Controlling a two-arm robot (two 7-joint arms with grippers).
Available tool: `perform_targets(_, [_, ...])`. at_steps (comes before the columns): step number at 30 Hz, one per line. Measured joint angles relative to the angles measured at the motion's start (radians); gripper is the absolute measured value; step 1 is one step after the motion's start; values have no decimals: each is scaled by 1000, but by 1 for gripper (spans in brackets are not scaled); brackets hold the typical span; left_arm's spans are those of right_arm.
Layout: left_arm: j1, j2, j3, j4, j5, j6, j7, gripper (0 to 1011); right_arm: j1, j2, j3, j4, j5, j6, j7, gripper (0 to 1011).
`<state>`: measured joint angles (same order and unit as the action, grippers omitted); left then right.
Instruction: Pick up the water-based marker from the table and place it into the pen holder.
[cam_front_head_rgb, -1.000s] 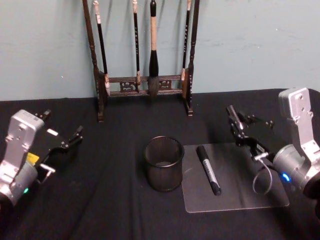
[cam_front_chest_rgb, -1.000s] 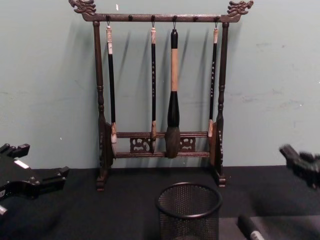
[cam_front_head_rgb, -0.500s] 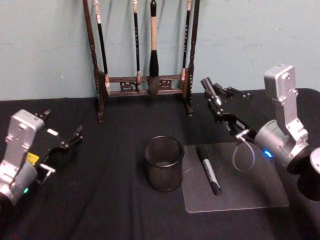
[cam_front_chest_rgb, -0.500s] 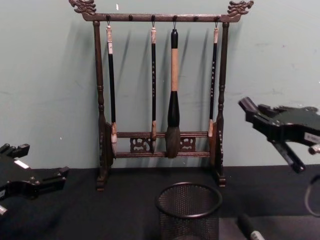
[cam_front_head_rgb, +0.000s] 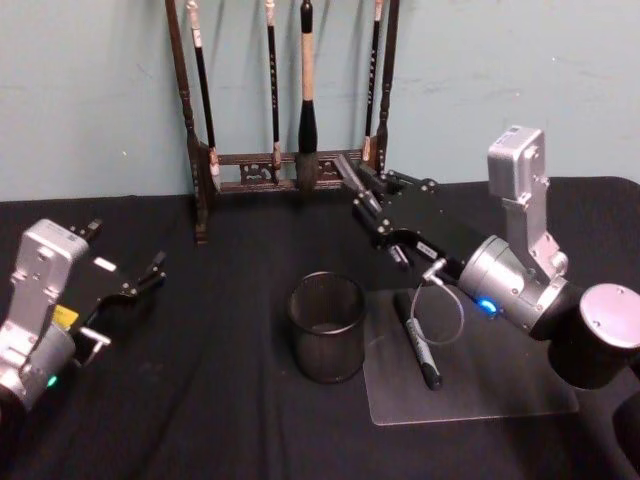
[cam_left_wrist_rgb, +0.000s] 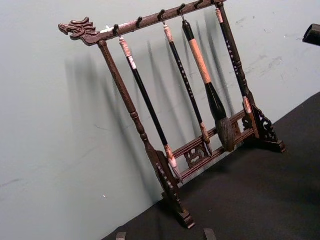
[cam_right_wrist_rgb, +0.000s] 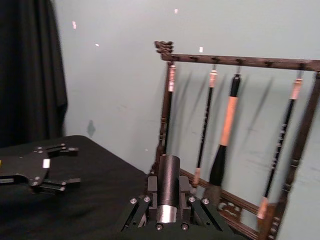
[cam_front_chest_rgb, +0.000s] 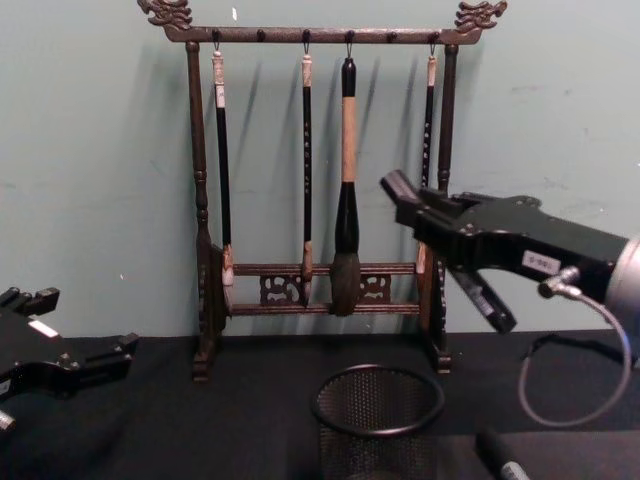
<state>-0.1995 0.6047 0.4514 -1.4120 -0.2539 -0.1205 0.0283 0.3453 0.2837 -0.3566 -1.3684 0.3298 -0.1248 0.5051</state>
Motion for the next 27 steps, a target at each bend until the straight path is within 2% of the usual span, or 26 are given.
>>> perform_targets(7, [0,0,0,0,0,0,0,1001,25,-8,-44,31,24,-20,34,244])
perform_targets(11, [0,0,0,0,0,0,0,1001,29,-8,-54,37,31,-24,42,244])
perform_targets(13, [0,0,0,0,0,0,0,1001,42,-11,-82,54,46,-39,65,244])
perform_targets(27, [0,0,0,0,0,0,0,1001,55,-16,-120,75,65,-45,79,244])
